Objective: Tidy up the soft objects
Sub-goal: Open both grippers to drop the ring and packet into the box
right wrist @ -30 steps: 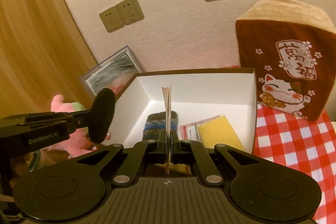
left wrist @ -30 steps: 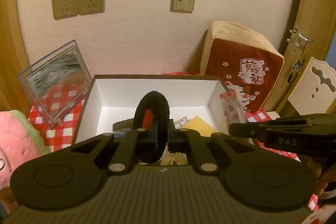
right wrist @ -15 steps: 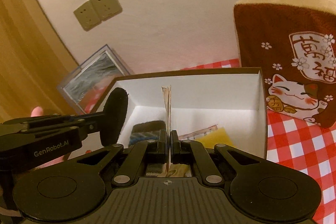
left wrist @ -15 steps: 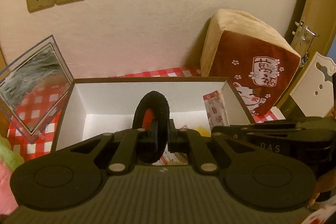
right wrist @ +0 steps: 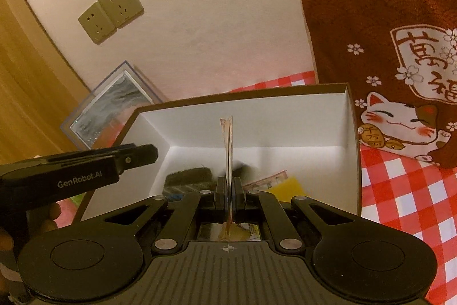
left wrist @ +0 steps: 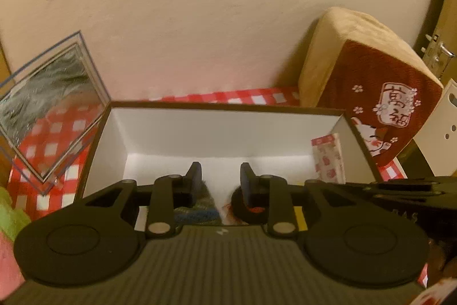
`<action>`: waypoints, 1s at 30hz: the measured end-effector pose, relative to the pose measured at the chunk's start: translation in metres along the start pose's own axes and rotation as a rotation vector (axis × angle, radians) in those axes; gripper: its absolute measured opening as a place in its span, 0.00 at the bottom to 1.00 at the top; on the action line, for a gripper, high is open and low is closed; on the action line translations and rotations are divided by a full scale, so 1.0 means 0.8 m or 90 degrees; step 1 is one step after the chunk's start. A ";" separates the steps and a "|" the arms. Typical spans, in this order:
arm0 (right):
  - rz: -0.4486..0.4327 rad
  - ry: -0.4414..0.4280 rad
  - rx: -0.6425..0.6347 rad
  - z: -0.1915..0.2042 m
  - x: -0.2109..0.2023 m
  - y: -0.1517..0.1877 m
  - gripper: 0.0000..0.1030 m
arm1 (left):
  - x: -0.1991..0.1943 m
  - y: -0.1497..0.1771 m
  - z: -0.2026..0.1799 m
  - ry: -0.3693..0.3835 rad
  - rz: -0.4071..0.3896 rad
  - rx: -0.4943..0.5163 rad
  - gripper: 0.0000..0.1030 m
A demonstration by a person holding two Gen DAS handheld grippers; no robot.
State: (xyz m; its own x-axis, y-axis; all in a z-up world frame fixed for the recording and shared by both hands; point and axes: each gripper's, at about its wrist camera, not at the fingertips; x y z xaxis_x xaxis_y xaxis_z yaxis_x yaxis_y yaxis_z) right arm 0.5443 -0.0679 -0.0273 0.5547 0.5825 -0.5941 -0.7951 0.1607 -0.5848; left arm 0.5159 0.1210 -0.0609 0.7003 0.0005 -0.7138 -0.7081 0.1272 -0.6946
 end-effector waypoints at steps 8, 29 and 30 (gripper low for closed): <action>0.001 0.003 0.004 0.002 0.009 -0.004 0.03 | 0.000 0.020 0.015 -0.013 0.037 -0.014 0.27; -0.083 0.006 0.009 -0.003 -0.013 -0.009 0.74 | -0.040 0.027 0.017 -0.017 0.018 -0.029 0.42; -0.081 0.008 0.006 -0.004 -0.017 -0.007 0.74 | -0.042 0.027 0.016 -0.017 0.018 -0.029 0.43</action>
State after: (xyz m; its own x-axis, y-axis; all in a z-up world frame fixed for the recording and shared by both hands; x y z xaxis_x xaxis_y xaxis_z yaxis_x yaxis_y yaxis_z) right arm 0.5422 -0.0794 -0.0181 0.6547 0.5468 -0.5219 -0.7199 0.2405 -0.6511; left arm 0.4783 0.1364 -0.0511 0.6822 0.0302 -0.7305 -0.7301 0.0816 -0.6785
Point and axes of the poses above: each gripper's, at about its wrist camera, not at the fingertips, and x roughly the way its jaws point, z to its left, y to its underside, and after that the axes turned 15 degrees about x, right-handed
